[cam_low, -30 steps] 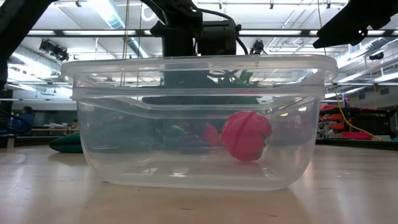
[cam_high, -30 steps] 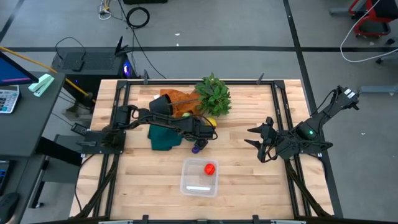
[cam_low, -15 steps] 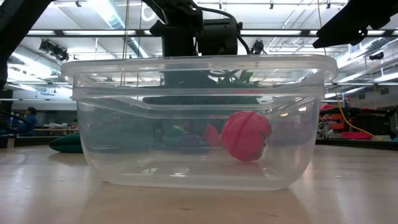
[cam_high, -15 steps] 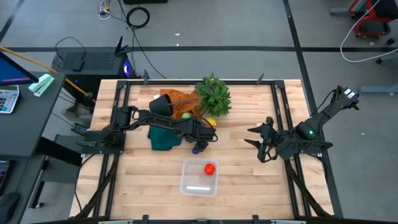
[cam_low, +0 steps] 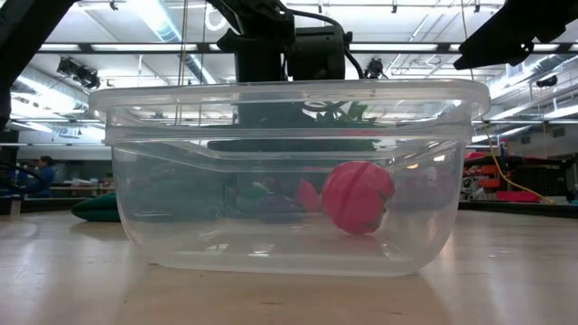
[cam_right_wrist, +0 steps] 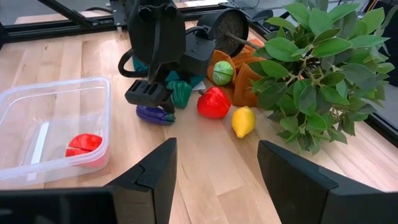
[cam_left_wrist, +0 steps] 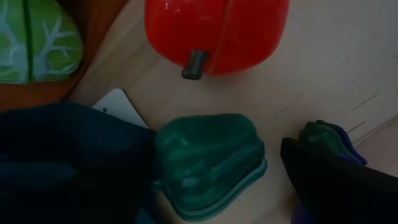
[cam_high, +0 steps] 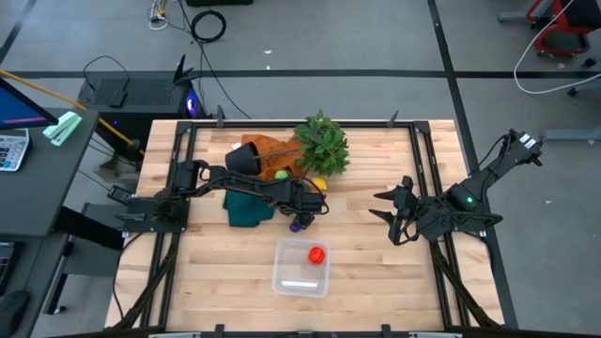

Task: Pick and placing Produce into tupperware
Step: Put the green bell pepper into the transparent bin, then put the green cabbage into the transparent bin

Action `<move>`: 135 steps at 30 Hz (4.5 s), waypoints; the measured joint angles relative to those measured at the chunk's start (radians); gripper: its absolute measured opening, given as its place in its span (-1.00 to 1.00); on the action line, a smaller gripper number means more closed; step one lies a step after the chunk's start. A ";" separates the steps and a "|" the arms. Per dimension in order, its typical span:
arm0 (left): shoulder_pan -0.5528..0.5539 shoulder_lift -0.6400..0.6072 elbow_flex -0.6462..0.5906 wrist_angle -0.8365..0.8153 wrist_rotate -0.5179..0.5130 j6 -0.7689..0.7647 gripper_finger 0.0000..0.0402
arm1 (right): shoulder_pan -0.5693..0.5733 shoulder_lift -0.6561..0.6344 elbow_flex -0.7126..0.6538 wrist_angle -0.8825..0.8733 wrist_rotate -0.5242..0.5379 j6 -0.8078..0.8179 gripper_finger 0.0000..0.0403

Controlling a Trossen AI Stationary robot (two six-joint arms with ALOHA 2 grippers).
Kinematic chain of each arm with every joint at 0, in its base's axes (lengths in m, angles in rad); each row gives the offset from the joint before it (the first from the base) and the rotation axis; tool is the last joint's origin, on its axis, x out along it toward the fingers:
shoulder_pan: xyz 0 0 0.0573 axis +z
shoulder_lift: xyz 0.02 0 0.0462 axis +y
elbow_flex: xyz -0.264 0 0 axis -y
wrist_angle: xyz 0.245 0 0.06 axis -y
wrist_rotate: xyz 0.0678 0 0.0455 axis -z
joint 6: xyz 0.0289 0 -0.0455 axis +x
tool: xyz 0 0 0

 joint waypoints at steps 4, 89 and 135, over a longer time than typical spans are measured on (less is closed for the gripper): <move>0.000 0.000 0.000 0.000 0.000 0.000 0.63 | 0.000 0.000 0.000 0.000 0.000 0.000 -0.09; -0.402 -0.030 0.180 0.009 0.058 -0.056 0.38 | 0.002 0.252 0.000 0.491 -0.488 -0.115 -0.09; -0.354 -0.077 0.140 0.023 -0.023 0.064 0.43 | 0.002 0.252 0.000 0.490 -0.467 -0.132 -0.09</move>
